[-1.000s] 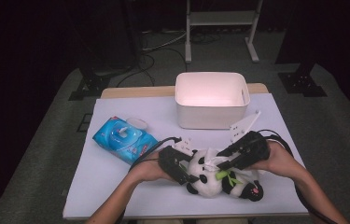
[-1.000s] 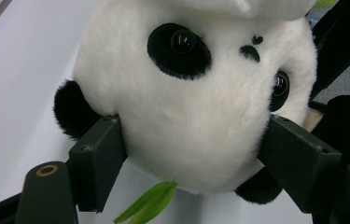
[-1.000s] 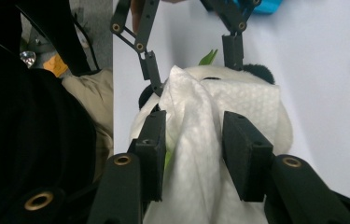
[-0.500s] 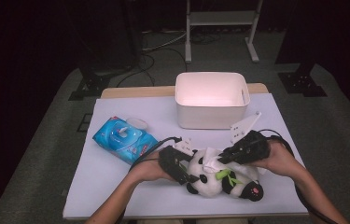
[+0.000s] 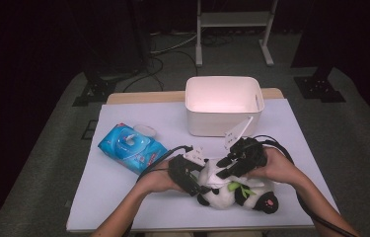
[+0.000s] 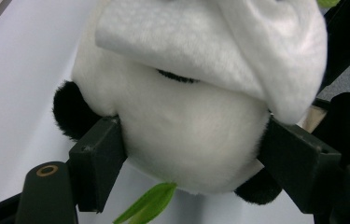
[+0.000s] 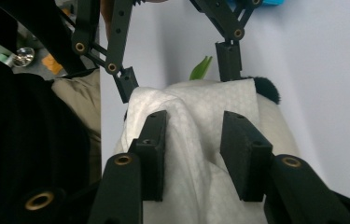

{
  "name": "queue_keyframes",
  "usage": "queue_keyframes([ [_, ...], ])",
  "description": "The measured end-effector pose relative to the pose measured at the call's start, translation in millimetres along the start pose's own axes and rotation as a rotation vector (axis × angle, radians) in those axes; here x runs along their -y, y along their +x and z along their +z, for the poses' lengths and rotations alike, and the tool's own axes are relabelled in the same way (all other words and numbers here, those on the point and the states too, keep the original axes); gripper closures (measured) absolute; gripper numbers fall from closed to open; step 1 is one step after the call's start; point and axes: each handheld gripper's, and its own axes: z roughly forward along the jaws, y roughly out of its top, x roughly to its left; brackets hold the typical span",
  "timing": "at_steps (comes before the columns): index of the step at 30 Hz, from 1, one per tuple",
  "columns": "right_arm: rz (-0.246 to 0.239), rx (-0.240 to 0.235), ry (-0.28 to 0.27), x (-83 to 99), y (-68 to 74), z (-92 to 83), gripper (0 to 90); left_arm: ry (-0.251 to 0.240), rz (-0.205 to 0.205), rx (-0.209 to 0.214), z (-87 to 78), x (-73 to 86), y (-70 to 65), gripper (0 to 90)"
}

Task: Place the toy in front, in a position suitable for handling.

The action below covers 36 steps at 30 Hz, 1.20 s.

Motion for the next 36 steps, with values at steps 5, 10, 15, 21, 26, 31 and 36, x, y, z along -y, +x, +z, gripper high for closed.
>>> queue_keyframes([
  [5, 0.019, -0.019, 0.025, -2.7, -1.1, 7.3, 62.1, 0.000, -0.006, 0.006, 1.1, 0.0, -0.2, 23.5],
  [10, -0.039, -0.005, 0.040, -4.6, 6.6, 7.4, 78.9, 0.000, -0.005, 0.004, 1.0, -0.1, -0.2, 23.4],
  [15, -0.060, 0.008, 0.022, -1.5, 10.7, 0.8, 83.4, 0.001, 0.001, 0.000, 0.3, 0.2, -0.5, 23.5],
  [21, -0.043, 0.027, 0.009, 11.4, 10.5, -11.1, 84.0, 0.000, 0.000, -0.001, 0.1, 0.4, -0.2, 23.5],
  [26, -0.006, 0.051, 0.028, 27.3, 8.1, -18.8, 84.0, -0.004, -0.005, 0.001, 0.3, 0.2, -0.7, 23.7],
  [31, 0.024, 0.044, 0.014, 39.8, 6.9, -20.4, 84.1, 0.000, 0.002, 0.004, -1.2, -0.8, -1.5, 23.6],
  [36, 0.024, 0.042, 0.004, 43.1, 10.6, -16.8, 84.2, -0.016, -0.008, 0.015, -7.0, 0.5, 0.3, 21.5],
])
